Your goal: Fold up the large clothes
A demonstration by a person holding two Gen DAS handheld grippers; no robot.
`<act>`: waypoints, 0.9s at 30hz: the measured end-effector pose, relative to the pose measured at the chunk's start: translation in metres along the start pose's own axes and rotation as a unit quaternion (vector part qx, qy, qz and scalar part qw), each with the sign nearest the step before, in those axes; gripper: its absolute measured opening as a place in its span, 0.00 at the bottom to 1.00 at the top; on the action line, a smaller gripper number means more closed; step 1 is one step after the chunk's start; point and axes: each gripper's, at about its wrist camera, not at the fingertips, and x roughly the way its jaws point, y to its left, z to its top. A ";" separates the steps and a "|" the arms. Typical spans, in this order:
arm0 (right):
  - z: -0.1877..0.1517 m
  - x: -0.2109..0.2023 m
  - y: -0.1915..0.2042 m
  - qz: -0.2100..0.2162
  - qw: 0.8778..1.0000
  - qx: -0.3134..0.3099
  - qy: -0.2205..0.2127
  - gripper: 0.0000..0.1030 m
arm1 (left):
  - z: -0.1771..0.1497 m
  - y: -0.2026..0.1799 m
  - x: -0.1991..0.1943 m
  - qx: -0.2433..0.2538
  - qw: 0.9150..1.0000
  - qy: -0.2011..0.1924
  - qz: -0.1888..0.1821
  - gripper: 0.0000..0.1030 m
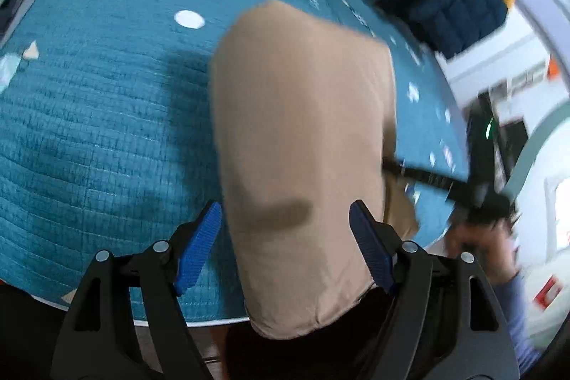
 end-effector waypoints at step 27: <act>-0.022 0.033 -0.083 0.310 0.929 0.154 0.131 0.81 | -0.006 0.046 0.050 -0.124 0.984 0.084 -0.099 0.76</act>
